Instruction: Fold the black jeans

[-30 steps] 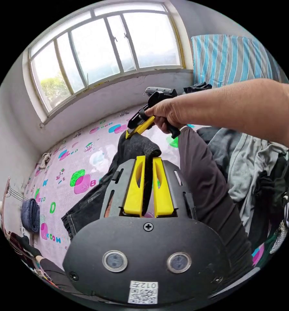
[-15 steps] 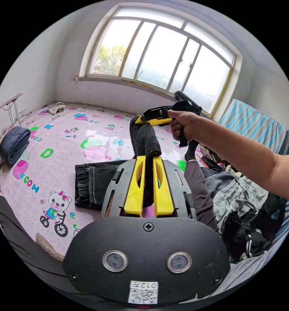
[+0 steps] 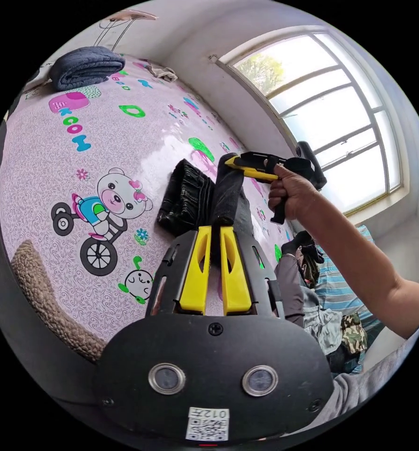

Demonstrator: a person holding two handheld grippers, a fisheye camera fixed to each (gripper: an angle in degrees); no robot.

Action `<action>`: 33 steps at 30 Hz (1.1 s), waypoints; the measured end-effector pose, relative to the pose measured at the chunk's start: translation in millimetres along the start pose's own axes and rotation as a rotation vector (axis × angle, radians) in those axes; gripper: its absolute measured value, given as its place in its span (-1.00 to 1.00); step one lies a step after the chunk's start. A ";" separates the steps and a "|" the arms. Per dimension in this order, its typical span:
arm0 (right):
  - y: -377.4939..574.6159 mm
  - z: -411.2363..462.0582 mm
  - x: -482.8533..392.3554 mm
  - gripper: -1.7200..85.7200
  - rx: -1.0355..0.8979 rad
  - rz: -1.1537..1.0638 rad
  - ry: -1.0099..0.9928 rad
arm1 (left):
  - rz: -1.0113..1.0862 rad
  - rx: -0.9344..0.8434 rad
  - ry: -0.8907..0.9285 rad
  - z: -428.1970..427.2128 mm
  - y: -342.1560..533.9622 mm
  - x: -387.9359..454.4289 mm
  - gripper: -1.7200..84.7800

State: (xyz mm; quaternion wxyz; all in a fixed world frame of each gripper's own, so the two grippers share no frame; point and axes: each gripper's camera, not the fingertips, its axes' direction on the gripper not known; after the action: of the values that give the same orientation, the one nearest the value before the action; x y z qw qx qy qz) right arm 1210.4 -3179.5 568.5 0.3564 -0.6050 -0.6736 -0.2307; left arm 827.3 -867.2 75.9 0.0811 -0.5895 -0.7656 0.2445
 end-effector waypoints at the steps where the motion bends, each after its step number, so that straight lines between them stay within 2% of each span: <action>1: -0.7 6.5 -1.4 -0.94 -0.005 -0.008 0.019 | -0.014 0.001 0.007 -0.4 -0.8 -2.8 -0.90; 5: -3.8 23.4 0.9 -0.94 -0.015 -0.011 0.064 | -0.065 0.002 0.056 -4.6 -11.4 -14.3 -0.86; 8: -3.7 25.8 7.5 -0.93 -0.012 -0.003 0.067 | -0.070 0.019 0.023 -24.4 -19.7 -11.4 -0.83; 12: -1.7 22.1 22.9 -0.90 -0.003 -0.018 0.022 | 0.167 0.118 -0.147 -75.7 -40.3 27.5 -0.77; 13: -1.3 21.4 29.3 -0.88 -0.002 -0.017 -0.009 | 0.213 0.100 -0.166 -74.9 -48.0 34.0 -0.75; 15: -0.5 18.7 40.6 -0.84 -0.001 -0.005 -0.072 | 0.332 -0.049 -0.174 -49.8 -86.9 49.1 -0.71; 19: 15.1 -11.1 73.2 -0.80 0.054 0.006 -0.258 | 0.385 -0.286 -0.142 6.1 -135.9 50.8 -0.68; 21: 29.4 -27.0 94.3 -0.77 0.068 0.023 -0.280 | 0.396 -0.391 -0.123 32.6 -157.7 49.7 -0.68; 24: 60.9 -50.6 145.5 -0.73 0.103 0.129 -0.313 | 0.367 -0.474 -0.100 54.6 -180.8 43.2 -0.69; 26: 89.1 -61.1 193.9 -0.70 0.140 0.281 -0.328 | 0.331 -0.519 -0.037 65.4 -191.3 37.9 -0.72; 29: 117.2 -54.9 240.8 -0.66 0.142 0.460 -0.433 | 0.286 -0.514 0.054 74.9 -201.2 38.6 -0.77; 33: 121.5 -39.2 252.3 -0.70 0.069 0.468 -0.471 | 0.317 -0.483 0.050 77.3 -202.9 55.9 -0.86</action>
State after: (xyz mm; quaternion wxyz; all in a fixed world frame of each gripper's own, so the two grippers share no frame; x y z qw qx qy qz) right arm 1333.7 -3024.7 770.5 0.2544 -0.7677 -0.5876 0.0267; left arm 603.9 -873.7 95.0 -0.0818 -0.7098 -0.6979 0.0501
